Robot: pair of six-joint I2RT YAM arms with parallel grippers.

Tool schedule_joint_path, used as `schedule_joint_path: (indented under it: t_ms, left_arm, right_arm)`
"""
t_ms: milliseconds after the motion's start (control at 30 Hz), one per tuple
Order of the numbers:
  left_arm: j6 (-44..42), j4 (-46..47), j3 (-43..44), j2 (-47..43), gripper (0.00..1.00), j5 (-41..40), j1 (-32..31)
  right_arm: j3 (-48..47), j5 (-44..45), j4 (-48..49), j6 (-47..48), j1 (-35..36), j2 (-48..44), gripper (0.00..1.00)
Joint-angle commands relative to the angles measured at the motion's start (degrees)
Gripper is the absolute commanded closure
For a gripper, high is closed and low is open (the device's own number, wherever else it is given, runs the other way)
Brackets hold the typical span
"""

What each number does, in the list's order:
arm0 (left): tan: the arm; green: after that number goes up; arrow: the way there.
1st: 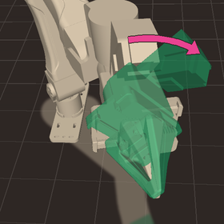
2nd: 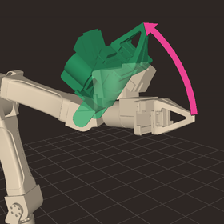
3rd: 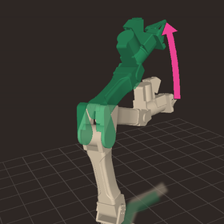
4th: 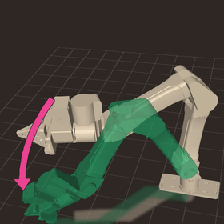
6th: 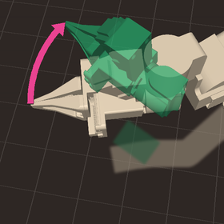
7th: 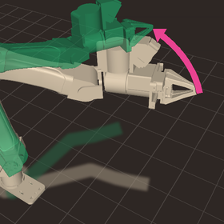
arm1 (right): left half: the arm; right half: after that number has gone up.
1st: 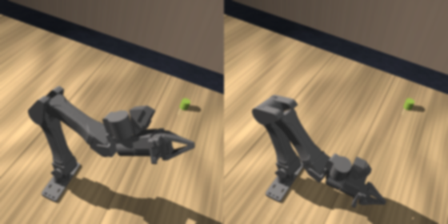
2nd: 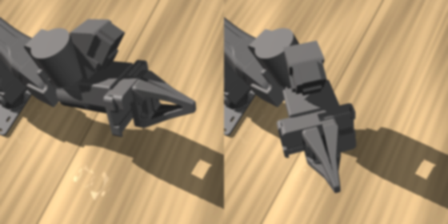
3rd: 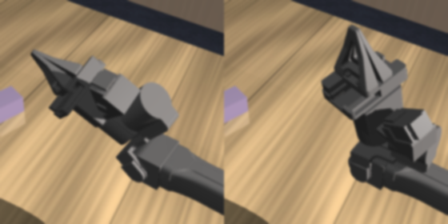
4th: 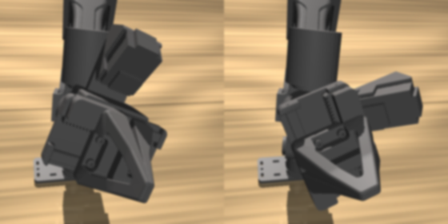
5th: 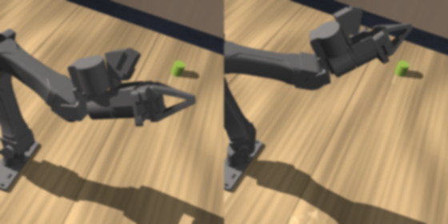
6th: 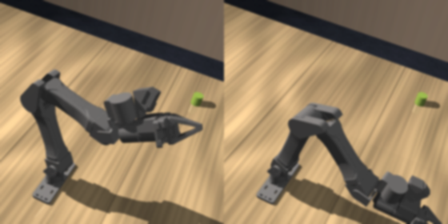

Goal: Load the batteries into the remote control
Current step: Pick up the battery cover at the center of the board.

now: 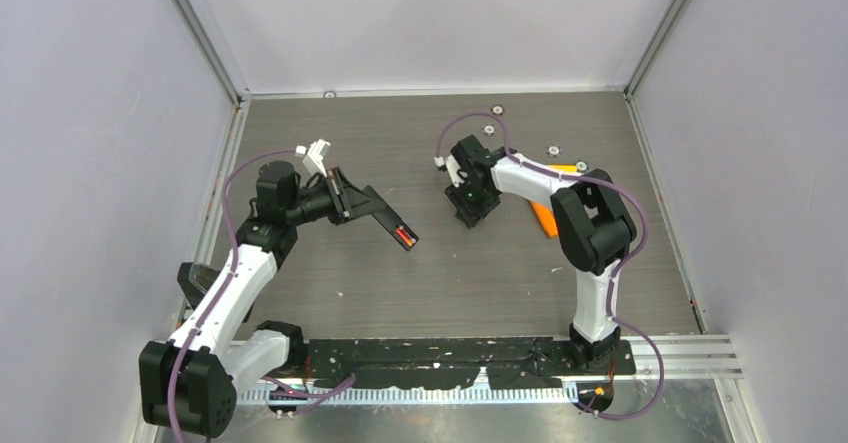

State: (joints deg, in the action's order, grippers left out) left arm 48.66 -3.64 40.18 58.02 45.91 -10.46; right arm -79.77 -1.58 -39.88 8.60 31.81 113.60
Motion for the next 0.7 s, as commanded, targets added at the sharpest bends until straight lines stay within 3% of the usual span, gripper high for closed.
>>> schedule_joint_path:
  t_ms: [0,167,500,667]
  left_arm:
    - [0.27,3.29,-0.1,-0.39,1.0,0.9,0.28]
    - [-2.53,5.07,-1.24,-1.53,1.0,0.47,0.35]
    - [-9.0,5.3,-2.03,-6.75,1.0,-4.79,0.04]
    - [-9.03,8.19,-3.64,-11.12,1.0,-9.58,-1.7]
  right_arm:
    - [4.89,1.33,8.4,-2.51,1.77,-6.63,0.71]
    - [10.42,3.28,15.25,-3.37,6.38,-17.13,0.73]
    - [13.83,3.97,16.61,-8.24,16.71,-36.58,0.73]
    - [12.29,5.65,16.05,-11.46,23.01,-40.93,0.73]
